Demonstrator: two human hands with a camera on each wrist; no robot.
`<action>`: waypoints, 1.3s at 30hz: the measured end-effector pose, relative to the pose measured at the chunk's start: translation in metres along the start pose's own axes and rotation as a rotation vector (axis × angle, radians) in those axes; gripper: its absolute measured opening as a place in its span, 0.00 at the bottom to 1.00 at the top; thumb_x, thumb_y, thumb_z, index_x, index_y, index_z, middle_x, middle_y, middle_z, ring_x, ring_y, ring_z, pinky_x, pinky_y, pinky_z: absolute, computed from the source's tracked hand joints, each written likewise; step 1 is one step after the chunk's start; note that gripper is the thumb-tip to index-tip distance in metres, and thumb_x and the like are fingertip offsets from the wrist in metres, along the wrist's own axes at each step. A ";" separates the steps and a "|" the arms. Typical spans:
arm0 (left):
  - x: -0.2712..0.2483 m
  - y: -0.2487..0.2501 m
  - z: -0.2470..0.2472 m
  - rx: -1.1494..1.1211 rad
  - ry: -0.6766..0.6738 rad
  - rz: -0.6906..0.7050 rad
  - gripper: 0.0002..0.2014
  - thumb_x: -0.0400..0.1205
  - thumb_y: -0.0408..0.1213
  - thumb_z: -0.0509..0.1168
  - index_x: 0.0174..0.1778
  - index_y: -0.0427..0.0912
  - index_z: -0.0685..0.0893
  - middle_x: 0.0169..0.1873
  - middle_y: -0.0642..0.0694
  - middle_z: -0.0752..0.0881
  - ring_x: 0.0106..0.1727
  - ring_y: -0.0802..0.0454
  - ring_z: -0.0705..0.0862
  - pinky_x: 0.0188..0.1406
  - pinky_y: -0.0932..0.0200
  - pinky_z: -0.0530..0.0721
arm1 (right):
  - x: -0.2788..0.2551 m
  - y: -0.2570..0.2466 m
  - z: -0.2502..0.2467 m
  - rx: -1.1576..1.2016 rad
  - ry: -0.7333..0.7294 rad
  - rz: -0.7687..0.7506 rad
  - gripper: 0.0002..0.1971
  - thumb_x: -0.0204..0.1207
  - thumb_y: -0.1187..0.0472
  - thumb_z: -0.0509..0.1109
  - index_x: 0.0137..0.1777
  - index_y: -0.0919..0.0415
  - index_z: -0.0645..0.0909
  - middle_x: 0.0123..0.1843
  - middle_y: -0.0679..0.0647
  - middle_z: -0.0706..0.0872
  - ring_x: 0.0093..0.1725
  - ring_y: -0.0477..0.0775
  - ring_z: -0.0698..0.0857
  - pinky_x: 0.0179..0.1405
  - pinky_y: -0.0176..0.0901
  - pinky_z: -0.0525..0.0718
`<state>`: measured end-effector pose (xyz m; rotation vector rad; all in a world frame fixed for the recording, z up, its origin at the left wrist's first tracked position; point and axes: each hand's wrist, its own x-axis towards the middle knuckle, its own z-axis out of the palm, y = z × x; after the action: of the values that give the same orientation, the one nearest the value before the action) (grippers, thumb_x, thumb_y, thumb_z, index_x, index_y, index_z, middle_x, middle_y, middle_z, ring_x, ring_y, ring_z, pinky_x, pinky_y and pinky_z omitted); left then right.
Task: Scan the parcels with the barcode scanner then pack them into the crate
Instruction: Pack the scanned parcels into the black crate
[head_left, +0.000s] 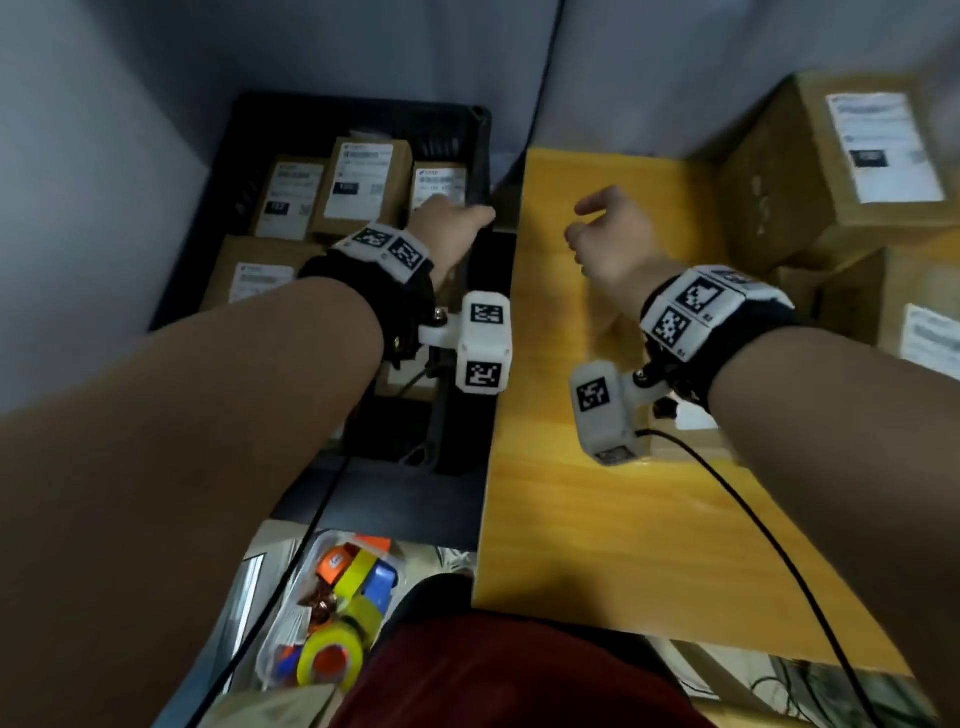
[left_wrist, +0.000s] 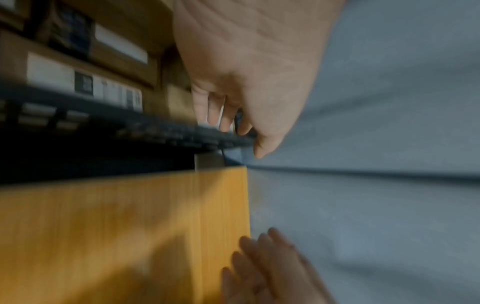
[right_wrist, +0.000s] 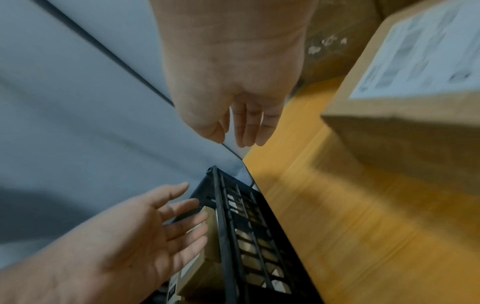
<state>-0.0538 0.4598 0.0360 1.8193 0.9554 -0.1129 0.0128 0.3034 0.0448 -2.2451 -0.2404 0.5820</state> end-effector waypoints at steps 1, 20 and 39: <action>-0.006 0.006 0.011 0.000 -0.030 0.024 0.14 0.82 0.47 0.64 0.32 0.48 0.72 0.33 0.49 0.74 0.33 0.55 0.74 0.48 0.57 0.75 | -0.004 0.005 -0.012 -0.042 0.029 -0.028 0.13 0.80 0.61 0.63 0.64 0.58 0.74 0.43 0.53 0.83 0.40 0.52 0.81 0.37 0.45 0.79; -0.097 0.059 0.186 0.267 -0.184 -0.014 0.54 0.68 0.72 0.66 0.84 0.52 0.48 0.83 0.39 0.58 0.80 0.35 0.64 0.76 0.40 0.68 | -0.057 0.181 -0.227 0.216 -0.055 0.588 0.53 0.41 0.24 0.74 0.66 0.55 0.77 0.61 0.59 0.87 0.59 0.69 0.85 0.60 0.76 0.79; -0.069 0.093 0.084 0.267 -0.073 0.097 0.27 0.83 0.58 0.58 0.73 0.44 0.72 0.66 0.47 0.77 0.65 0.49 0.77 0.58 0.55 0.70 | 0.000 0.088 -0.157 -0.246 0.286 0.035 0.36 0.77 0.33 0.61 0.72 0.64 0.70 0.67 0.64 0.78 0.68 0.66 0.77 0.63 0.57 0.76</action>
<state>-0.0114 0.3391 0.0992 2.0885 0.8288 -0.2553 0.0871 0.1415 0.0718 -2.5414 -0.1326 0.2535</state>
